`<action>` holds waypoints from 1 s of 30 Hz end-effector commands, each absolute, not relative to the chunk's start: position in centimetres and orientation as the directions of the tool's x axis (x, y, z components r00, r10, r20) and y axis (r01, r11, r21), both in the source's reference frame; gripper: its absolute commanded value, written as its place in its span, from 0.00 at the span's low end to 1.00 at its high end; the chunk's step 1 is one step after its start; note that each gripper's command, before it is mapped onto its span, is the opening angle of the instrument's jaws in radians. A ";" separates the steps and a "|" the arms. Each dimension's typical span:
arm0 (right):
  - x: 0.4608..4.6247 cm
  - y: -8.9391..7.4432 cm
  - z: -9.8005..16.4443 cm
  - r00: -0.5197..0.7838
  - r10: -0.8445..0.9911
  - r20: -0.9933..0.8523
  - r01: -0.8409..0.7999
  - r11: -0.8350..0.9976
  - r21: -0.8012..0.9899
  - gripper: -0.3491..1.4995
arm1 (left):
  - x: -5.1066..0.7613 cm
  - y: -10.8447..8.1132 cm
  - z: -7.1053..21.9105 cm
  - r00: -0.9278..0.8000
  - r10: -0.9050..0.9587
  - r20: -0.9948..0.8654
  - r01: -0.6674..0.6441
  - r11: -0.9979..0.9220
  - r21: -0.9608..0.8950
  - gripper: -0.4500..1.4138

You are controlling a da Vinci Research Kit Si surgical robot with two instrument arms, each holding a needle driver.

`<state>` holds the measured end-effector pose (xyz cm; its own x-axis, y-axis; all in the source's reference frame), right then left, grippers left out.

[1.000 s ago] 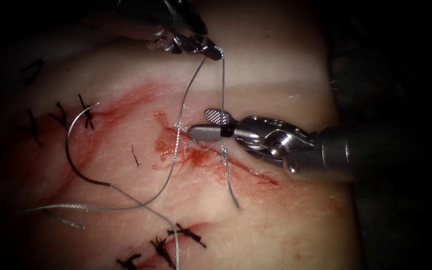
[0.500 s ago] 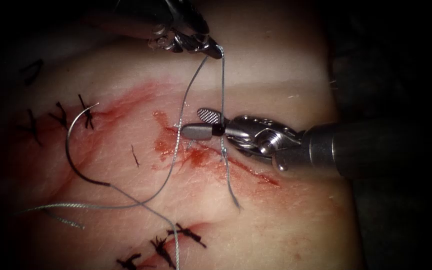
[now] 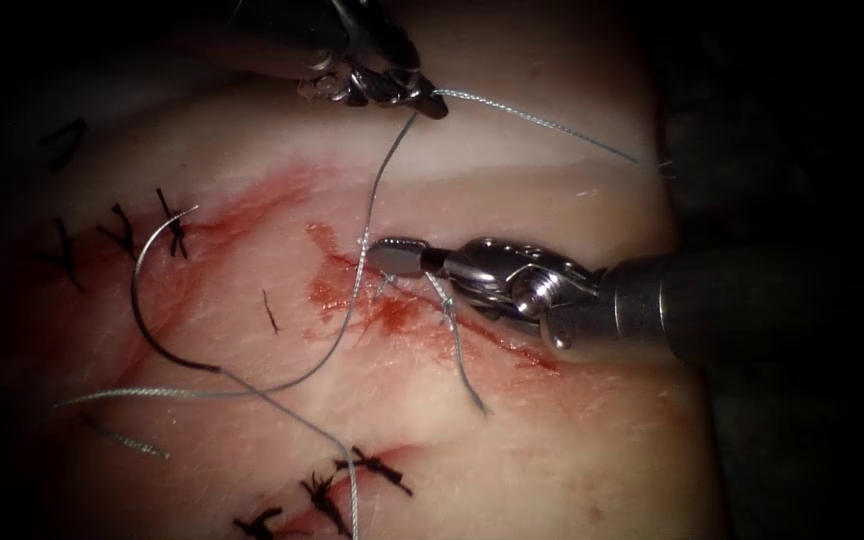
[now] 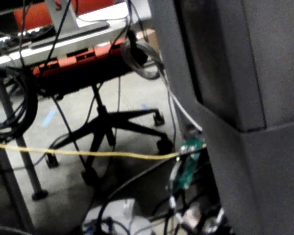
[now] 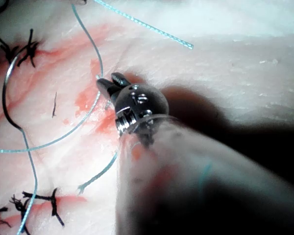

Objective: Wound Closure

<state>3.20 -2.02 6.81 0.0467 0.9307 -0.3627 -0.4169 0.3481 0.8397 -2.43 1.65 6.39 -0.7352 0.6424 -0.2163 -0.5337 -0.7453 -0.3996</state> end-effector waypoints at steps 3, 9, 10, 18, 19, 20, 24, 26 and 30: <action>3.27 -2.0 6.8 0.044 0.933 -0.357 -0.416 0.342 0.843 0.00 | -2.48 1.7 6.4 -0.735 0.643 -0.216 -0.535 -0.745 -0.399 0.00; 3.26 -2.0 6.8 0.035 0.935 -0.354 -0.421 0.335 0.843 0.05 | -2.42 1.7 6.5 -0.734 0.643 -0.216 -0.535 -0.745 -0.399 0.00; 3.24 -1.9 6.7 0.023 0.929 -0.369 -0.437 0.341 0.832 0.45 | -2.33 1.7 6.5 -0.745 0.633 -0.210 -0.522 -0.749 -0.408 0.00; 3.07 -1.6 6.5 -0.025 0.905 -0.425 -0.413 0.378 0.829 0.90 | -1.72 1.5 6.7 -0.755 0.652 -0.073 -0.568 -0.705 -0.425 0.00; 2.97 -1.6 6.3 -0.048 0.903 -0.428 -0.408 0.373 0.833 0.92 | -1.48 1.4 6.8 -0.770 0.639 0.006 -0.580 -0.695 -0.424 0.00; 2.93 -1.6 6.3 -0.052 0.900 -0.432 -0.406 0.377 0.833 0.93 | -1.41 1.4 6.9 -0.776 0.630 0.031 -0.582 -0.696 -0.420 0.00; 2.68 -1.6 6.2 -0.044 0.905 -0.423 -0.390 0.374 0.842 0.91 | -1.09 1.3 7.2 -0.791 0.606 0.084 -0.582 -0.704 -0.406 0.16; 2.56 -1.6 6.1 -0.045 0.904 -0.424 -0.389 0.375 0.841 0.91 | -0.92 1.3 7.4 -0.808 0.582 0.092 -0.565 -0.723 -0.397 0.57; 2.48 -1.6 6.1 -0.067 0.902 -0.427 -0.410 0.365 0.836 0.94 | -0.86 1.4 7.4 -0.843 0.537 0.037 -0.514 -0.781 -0.354 0.81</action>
